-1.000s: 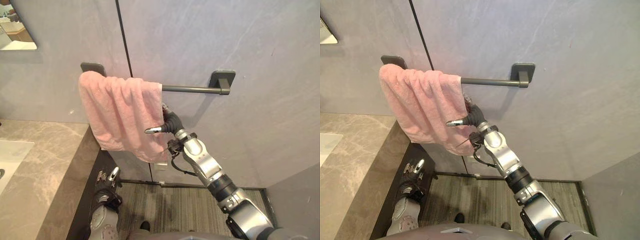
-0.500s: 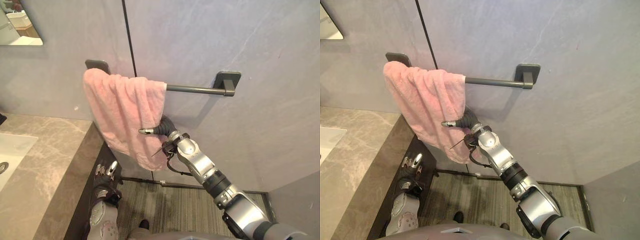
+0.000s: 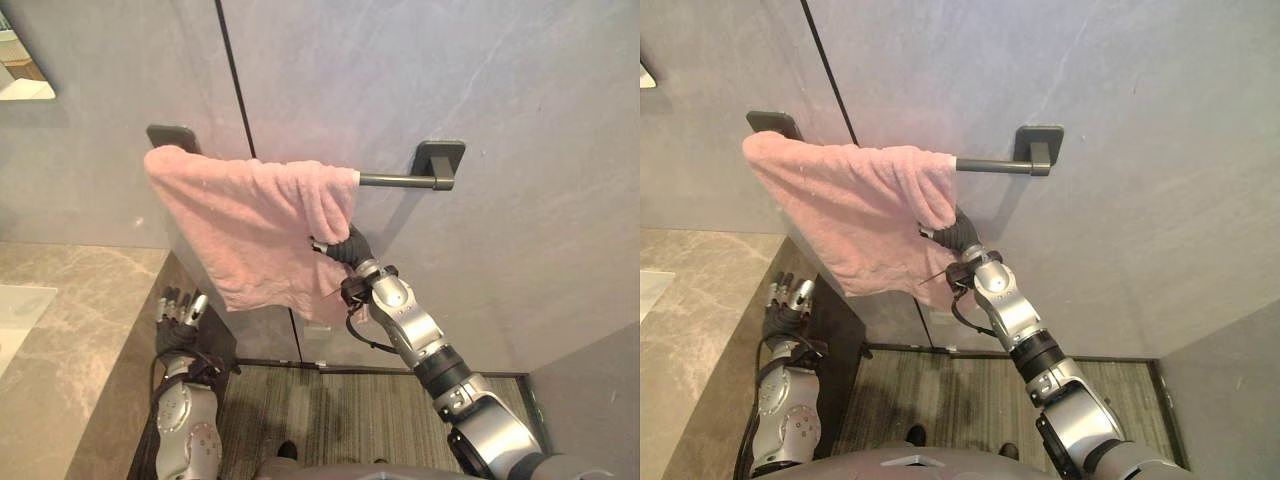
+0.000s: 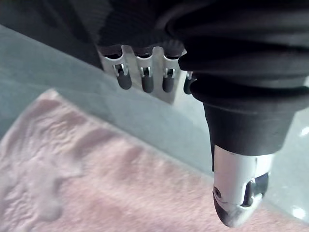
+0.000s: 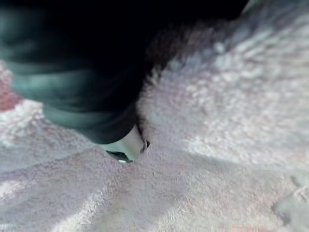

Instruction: Organize washtable

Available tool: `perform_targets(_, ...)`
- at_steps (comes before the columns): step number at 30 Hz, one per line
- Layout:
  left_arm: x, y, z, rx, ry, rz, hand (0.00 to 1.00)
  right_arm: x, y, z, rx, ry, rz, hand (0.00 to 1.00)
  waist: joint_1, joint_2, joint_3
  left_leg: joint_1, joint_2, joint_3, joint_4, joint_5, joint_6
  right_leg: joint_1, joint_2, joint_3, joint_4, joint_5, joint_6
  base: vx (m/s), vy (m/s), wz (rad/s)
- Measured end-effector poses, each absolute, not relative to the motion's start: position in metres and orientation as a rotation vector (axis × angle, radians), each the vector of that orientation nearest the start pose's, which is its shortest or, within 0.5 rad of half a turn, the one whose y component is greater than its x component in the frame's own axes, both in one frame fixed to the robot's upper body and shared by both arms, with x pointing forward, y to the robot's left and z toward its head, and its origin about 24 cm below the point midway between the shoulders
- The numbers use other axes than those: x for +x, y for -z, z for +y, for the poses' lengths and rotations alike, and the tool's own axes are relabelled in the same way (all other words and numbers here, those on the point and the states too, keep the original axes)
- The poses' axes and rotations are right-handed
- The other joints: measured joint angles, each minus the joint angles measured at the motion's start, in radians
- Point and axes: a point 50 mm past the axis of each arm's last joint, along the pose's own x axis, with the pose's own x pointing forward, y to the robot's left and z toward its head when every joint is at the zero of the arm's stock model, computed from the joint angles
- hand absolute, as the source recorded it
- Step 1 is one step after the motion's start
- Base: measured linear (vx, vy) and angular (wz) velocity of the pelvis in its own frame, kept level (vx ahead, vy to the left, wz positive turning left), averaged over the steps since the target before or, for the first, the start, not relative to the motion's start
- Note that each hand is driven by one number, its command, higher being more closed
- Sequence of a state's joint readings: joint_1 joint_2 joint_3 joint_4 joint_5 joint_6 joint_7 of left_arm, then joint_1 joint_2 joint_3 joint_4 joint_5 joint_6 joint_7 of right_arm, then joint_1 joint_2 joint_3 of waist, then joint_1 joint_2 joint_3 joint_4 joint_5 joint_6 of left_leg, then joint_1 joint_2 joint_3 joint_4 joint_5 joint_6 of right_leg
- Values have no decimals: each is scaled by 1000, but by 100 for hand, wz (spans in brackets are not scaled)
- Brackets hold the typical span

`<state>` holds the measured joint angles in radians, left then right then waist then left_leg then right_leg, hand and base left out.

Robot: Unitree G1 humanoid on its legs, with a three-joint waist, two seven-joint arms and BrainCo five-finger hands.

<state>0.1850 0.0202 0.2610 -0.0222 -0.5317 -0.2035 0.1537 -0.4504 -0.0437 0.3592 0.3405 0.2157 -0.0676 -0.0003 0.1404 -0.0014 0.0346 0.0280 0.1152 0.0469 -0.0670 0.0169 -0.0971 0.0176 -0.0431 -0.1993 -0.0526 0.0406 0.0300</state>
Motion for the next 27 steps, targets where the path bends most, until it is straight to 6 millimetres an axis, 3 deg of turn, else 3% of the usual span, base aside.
perform_targets(6, 201, -37, 251, -441, -572, -165, 0, 313, -83, -54, 51, -408, -116, 100, -27, 4, 4, 20, -3, 30, -10, -2, 3, -7, -4, 26, 3, 2, 4, 9, 17, -14)
perform_targets(12, 213, -52, 238, -448, -499, -220, 0, 311, -83, -57, 62, -398, -124, 100, -47, 14, 9, 31, -4, 56, -18, -3, 3, -15, -4, 50, 8, 4, 6, 9, 10, -13)
perform_targets(15, 229, -62, 220, -464, -419, -244, 0, 309, -83, -56, 68, -402, -131, 100, -51, 19, 12, 32, -4, 59, -18, -3, 3, -15, -4, 52, 8, 5, 7, 0, 2, -1)
perform_targets(23, 232, -62, 210, -439, -355, -233, 0, 298, -84, -48, 47, -471, -144, 100, -46, 20, 13, 27, -4, 71, -11, -3, 2, -16, -1, 70, -10, 23, 6, -10, 2, -4)
perform_targets(24, 232, -62, 211, -435, -355, -234, 100, 296, -84, -45, 55, -490, -145, 100, -46, 21, 14, 25, -3, 78, -8, -3, 2, -18, 0, 77, -15, 29, 4, -41, 6, -16)
perform_targets(27, 235, -63, 205, -403, -301, -229, 100, 294, -85, -41, 74, -513, -143, 100, -48, 21, 14, 14, -2, 81, 1, -7, -2, -19, 0, 82, -33, 48, 2, -55, 6, -7)
